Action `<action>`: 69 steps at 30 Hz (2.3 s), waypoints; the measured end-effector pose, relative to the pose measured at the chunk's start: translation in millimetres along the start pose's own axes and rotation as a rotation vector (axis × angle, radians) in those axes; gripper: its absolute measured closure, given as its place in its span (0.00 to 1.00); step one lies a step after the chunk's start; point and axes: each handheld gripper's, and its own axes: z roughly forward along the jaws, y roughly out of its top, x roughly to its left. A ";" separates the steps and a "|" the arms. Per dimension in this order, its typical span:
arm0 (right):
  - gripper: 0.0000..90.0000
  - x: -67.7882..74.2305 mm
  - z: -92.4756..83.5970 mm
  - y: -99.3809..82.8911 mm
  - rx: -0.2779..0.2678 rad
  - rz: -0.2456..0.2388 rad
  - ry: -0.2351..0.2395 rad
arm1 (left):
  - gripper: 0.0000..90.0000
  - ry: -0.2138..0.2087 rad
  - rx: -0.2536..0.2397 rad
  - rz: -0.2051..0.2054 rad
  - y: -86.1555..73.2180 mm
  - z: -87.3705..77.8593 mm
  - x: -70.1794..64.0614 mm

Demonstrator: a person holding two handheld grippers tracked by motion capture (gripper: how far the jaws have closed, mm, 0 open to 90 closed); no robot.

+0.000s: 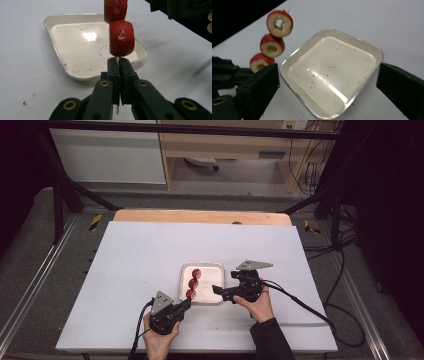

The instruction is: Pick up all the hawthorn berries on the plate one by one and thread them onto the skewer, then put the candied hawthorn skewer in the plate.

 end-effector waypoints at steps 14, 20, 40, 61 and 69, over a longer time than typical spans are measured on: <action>0.01 -29.0 -26.1 -31.2 0.073 -0.091 -0.076 | 0.98 -0.016 0.050 0.088 19.0 -8.3 4.8; 0.01 -44.3 -40.8 -50.5 0.064 -0.081 -0.068 | 0.98 -0.027 0.076 0.114 27.4 -8.2 5.0; 0.02 -59.1 -63.9 -84.1 0.057 -0.081 -0.071 | 0.98 -0.037 0.141 0.147 67.8 5.2 9.0; 0.02 -58.7 -65.1 -89.9 0.068 -0.100 -0.082 | 0.98 0.008 0.246 0.178 82.7 41.3 14.7; 0.02 -58.4 -67.2 -90.0 0.062 -0.101 -0.081 | 0.98 0.022 0.298 0.192 76.4 58.3 14.8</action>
